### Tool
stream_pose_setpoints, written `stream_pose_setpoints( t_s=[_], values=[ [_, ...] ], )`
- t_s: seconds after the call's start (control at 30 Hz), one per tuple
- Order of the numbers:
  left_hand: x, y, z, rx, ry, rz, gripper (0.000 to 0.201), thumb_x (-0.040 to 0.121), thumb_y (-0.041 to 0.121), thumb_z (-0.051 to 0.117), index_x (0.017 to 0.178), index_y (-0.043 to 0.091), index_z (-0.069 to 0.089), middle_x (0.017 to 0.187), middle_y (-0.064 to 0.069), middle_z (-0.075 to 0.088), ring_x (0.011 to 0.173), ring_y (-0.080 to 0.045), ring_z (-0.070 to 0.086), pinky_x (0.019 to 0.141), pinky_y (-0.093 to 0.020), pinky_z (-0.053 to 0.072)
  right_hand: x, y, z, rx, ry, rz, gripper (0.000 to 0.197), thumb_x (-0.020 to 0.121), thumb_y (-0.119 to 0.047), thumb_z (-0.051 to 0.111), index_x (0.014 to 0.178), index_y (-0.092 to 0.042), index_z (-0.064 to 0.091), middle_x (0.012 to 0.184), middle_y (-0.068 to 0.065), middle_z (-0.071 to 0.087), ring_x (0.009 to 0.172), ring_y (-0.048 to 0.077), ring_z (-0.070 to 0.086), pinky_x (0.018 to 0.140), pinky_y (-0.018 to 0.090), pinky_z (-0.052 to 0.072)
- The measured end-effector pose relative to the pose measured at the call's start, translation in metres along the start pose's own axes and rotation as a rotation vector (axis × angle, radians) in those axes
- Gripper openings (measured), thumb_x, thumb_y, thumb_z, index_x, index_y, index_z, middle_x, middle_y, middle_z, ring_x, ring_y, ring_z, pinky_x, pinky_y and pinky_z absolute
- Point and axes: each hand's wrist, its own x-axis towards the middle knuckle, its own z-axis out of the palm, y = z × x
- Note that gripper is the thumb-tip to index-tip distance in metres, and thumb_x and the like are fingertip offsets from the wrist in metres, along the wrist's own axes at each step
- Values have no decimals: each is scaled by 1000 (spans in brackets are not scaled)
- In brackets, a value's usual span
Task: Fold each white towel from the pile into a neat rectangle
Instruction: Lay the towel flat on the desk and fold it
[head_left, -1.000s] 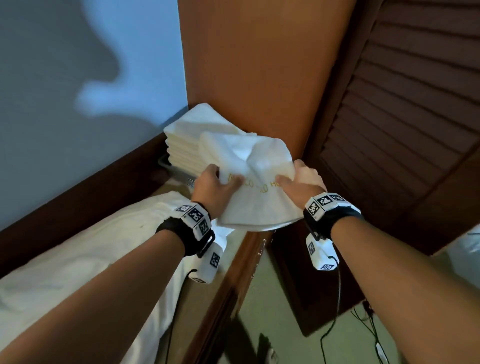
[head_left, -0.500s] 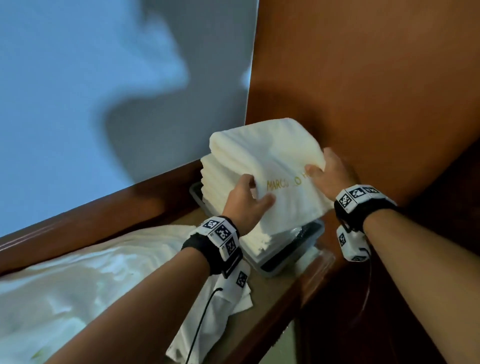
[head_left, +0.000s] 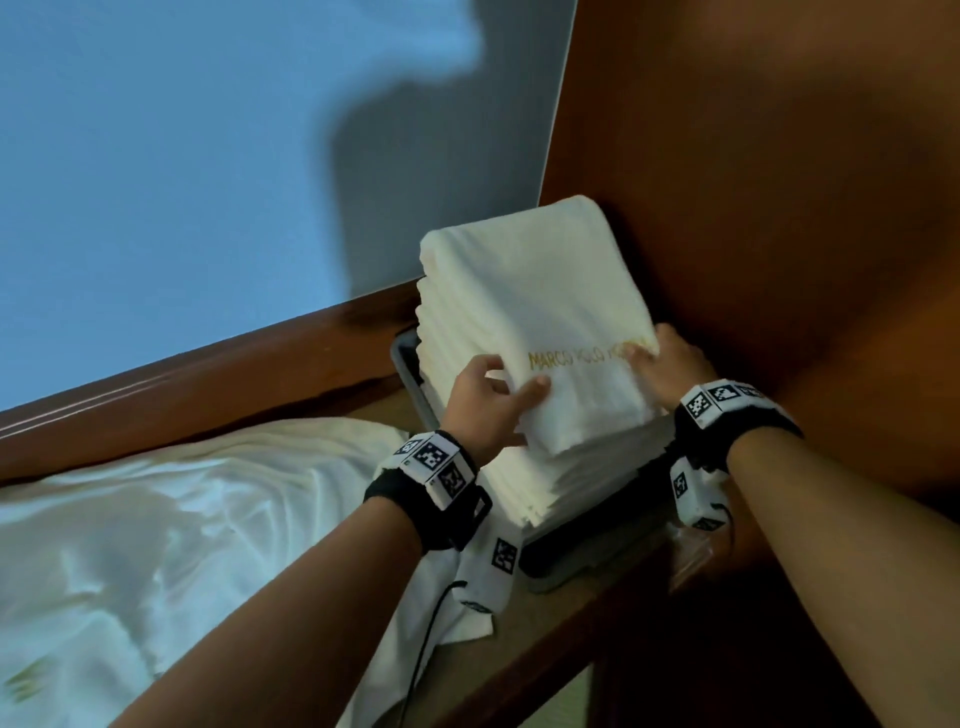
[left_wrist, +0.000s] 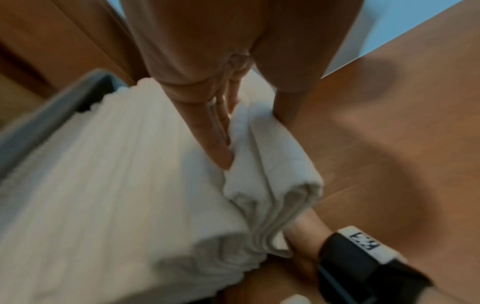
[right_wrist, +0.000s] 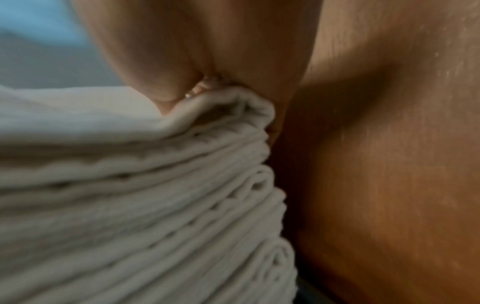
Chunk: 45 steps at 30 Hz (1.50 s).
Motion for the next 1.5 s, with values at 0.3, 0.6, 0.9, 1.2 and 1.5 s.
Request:
stream_pose_setpoints(
  t_s=[0.3,0.6,0.9,1.2,1.5],
  values=[
    [1,10,-13,453,193,155,81,82,56,74,141,13,38,121,-8,61,111,-25,61,95,-45,53,5,3,-18,-230,120,-153,50,96,-28,60,141,-16,44,140,13,47,124,37,46,99,50,43],
    [107,92,-50,1692,10,594,91,85,84,30,157,27,22,166,-9,13,152,-32,10,122,-49,17,-28,-42,9,-290,-167,-182,102,63,-99,26,148,-44,14,160,5,20,145,36,20,111,67,18],
    [155,42,-88,1593,-125,335,142,43,109,0,159,27,-9,167,-6,-11,154,-32,-5,124,-50,12,-23,-36,56,-302,-356,-133,116,46,-108,25,146,-59,-8,161,5,-28,147,36,-26,112,70,-8],
    [141,50,-83,1580,-132,300,126,59,104,18,158,32,-8,167,-2,-15,154,-31,-8,123,-54,12,-25,-33,50,-329,-331,-136,120,43,-108,24,147,-58,-4,163,3,-24,148,35,-22,112,69,-8],
    [32,73,-126,1460,-78,312,62,92,55,62,142,20,52,139,-5,59,127,-28,54,104,-38,43,-68,-50,12,-375,-72,-216,64,90,-64,51,137,-22,49,147,6,44,135,30,40,110,52,33]
  ],
)
